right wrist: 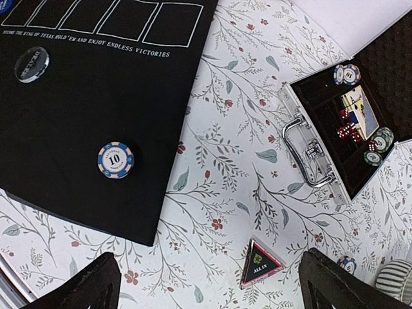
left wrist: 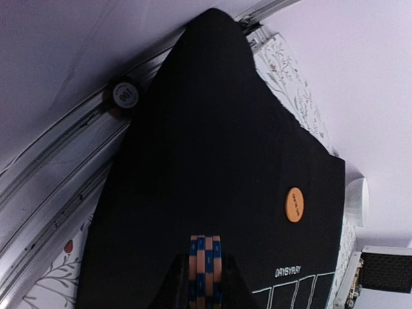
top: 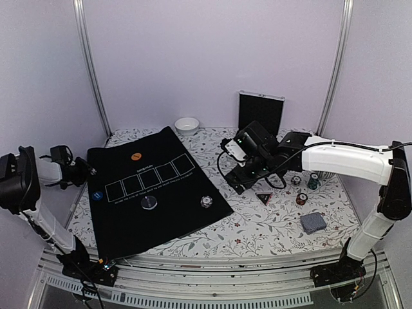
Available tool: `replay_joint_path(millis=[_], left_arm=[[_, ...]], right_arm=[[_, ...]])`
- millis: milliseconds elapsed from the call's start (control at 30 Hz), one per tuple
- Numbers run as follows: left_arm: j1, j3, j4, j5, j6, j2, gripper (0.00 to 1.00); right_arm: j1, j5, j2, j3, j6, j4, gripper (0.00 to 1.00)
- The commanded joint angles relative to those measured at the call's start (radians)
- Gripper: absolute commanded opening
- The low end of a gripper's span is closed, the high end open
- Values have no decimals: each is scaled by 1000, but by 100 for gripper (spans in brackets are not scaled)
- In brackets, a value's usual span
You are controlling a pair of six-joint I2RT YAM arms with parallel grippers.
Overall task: Distribute texas hold em gaming equipment
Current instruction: Place the poker chips pile at the small blind area.
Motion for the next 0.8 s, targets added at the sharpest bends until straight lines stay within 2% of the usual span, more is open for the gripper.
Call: replay_joint_path(millis=[0,267,633,667,767], left_arm=[[11,30,14,-28,-13,75,0],[4,28,33,-7,4,170,0],[7,-26,62,-8,-20,206,0],[6,-28,59,-11,-29,204,2],[10,-27,30,-18,-61,203,20]], right_arm=[[-22,-27,-50,-30,-30,66,99],[-25,-49,-54,-55,-25,78,99],[-25,-66,-54,-35,-15,70,99],[-25,-67,-49,-30,-15,65,99],[-25,-70,-47,-16,-18,61,99]])
